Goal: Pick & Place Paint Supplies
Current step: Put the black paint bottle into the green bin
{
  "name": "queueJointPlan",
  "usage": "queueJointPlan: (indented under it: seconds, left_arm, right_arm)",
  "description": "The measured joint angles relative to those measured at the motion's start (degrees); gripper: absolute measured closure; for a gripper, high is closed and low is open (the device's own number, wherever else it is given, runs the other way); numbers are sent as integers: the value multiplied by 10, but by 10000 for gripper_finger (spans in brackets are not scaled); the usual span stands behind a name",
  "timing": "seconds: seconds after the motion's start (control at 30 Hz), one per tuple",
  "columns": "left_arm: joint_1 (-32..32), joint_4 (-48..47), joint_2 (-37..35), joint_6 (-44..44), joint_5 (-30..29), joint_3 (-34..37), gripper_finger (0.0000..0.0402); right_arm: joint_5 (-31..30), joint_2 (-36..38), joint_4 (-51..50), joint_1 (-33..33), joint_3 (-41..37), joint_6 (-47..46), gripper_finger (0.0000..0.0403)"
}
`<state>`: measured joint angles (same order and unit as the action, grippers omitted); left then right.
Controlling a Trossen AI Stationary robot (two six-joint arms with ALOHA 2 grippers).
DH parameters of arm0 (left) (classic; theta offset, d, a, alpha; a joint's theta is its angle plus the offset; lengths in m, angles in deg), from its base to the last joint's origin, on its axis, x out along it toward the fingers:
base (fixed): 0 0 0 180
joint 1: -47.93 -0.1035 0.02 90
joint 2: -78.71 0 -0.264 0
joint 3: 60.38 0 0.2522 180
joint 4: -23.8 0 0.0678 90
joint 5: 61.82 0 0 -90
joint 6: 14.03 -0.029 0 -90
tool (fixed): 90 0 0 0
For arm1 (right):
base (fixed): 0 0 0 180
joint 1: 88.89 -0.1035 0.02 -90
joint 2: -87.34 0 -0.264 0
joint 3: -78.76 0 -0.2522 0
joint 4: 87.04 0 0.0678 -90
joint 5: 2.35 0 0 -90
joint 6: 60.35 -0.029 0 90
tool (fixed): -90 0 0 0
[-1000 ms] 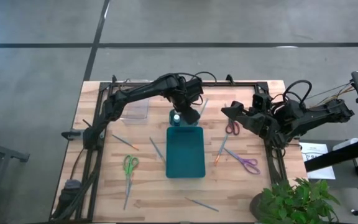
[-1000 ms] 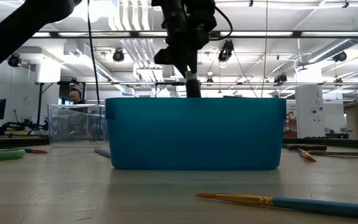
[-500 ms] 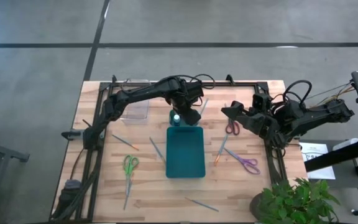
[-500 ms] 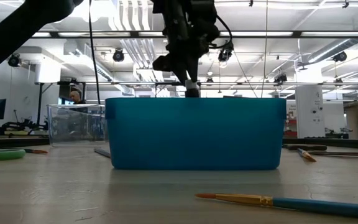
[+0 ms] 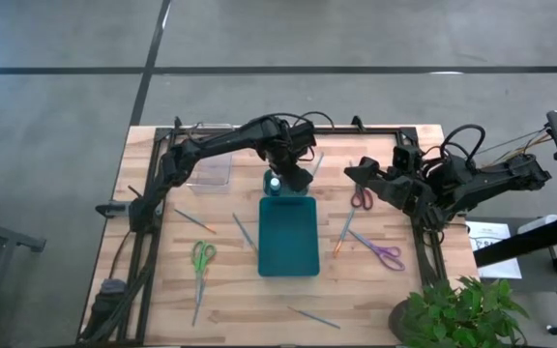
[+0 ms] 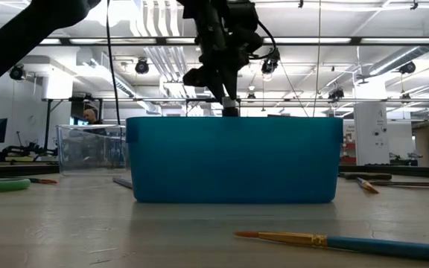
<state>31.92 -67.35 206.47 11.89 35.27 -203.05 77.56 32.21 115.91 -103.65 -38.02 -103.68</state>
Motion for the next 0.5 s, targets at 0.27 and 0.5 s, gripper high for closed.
queueJointPlan:
  seconds: [0.27, 0.5]
  left_arm:
    - [0, 22, -1, -2, 11, 39, 293]
    - [-2, 34, -1, -4, 11, 50, 293]
  right_arm:
    - [0, 0, 0, 0, 0, 0, 59]
    - [0, 0, 0, 0, 0, 0, 59]
